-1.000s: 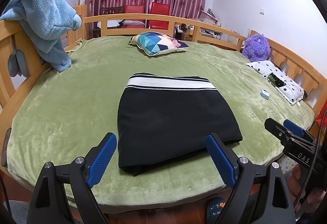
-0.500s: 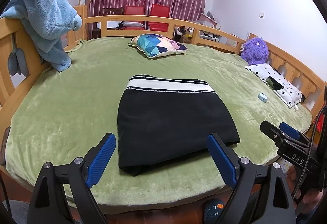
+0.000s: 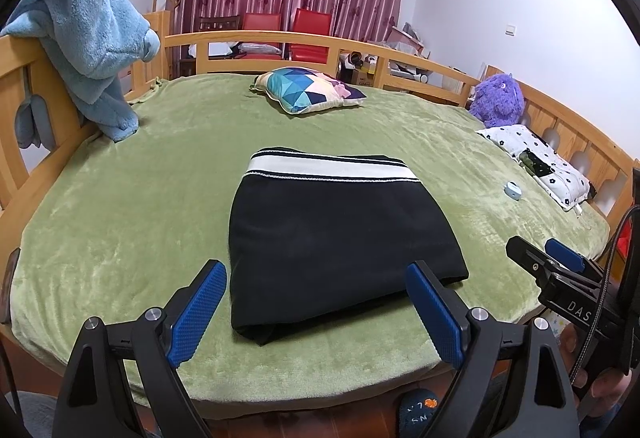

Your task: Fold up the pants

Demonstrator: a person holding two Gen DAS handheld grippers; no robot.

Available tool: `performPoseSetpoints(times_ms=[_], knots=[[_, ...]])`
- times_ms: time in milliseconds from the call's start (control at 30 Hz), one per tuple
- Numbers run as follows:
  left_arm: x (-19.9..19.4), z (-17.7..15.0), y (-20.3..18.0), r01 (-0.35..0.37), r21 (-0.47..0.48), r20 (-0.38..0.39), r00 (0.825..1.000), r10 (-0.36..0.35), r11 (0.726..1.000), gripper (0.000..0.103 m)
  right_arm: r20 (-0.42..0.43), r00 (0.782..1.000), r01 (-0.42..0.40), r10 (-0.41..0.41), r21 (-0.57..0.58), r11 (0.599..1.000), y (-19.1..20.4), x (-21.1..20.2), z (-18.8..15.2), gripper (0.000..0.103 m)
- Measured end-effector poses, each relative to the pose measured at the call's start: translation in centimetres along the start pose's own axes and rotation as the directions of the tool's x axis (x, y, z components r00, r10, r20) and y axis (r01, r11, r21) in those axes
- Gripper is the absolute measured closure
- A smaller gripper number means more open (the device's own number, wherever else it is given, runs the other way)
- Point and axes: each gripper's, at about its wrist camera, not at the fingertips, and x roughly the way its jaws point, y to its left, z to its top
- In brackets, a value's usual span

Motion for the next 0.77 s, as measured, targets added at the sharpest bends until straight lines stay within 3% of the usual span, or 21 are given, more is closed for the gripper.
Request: performPoseSetpoints(times_ms=[767], knots=[[-0.32, 0.14, -0.27, 0.011, -0.001, 0.016, 1.000, -0.011, 1.000, 0.011, 0.001, 1.000, -0.001, 0.001, -0.002, 1.000, -0.12, 0.04, -0.04, 0.008]])
